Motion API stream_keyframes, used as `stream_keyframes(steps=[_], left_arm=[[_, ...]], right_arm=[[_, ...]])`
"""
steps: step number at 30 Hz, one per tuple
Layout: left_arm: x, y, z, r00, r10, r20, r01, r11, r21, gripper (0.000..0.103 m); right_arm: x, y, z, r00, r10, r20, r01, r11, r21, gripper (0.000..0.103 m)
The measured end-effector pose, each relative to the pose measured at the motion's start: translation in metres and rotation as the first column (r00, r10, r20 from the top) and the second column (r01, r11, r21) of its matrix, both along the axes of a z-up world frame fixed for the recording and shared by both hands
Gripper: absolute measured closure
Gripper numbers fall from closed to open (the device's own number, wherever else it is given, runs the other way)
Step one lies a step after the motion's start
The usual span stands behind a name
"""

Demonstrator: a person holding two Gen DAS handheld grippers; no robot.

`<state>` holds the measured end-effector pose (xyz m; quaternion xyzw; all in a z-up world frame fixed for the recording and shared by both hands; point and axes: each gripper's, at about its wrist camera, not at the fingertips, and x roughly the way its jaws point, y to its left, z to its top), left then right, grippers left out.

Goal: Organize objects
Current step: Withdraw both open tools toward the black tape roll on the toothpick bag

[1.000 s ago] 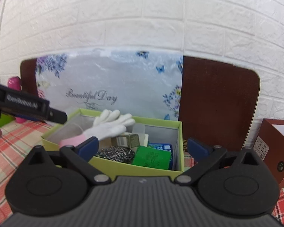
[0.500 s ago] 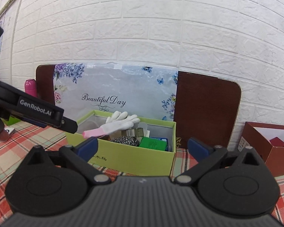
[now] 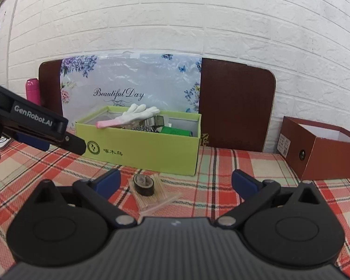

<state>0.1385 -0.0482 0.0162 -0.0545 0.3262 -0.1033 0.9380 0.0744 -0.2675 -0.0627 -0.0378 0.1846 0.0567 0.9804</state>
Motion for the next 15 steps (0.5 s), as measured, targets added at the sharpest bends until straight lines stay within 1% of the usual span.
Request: stream_keyframes(steps=[3,7,11,15], left_arm=[[-0.004,-0.003,-0.009,1.0,-0.002,-0.013,0.002,1.0,0.006,0.023],[-0.004,-0.009,-0.021,0.999,-0.007,-0.038,0.007,1.0,0.01,0.023],[0.008,-0.022,-0.034,0.997,-0.029,-0.07,0.026,0.999,-0.04,0.023],[0.028,-0.039,-0.043,0.996,-0.03,-0.08,0.024,0.997,-0.074,0.025]], right_arm=[[-0.003,-0.005,-0.01,1.0,-0.014,-0.023,0.015,1.0,0.026,0.0],[-0.007,-0.007,-0.024,0.998,-0.033,-0.052,0.035,0.999,0.024,0.0],[-0.012,-0.009,-0.036,0.996,-0.055,-0.07,0.056,0.998,0.012,0.0],[-0.016,-0.016,-0.042,0.994,-0.07,-0.085,0.074,0.997,0.037,0.0]])
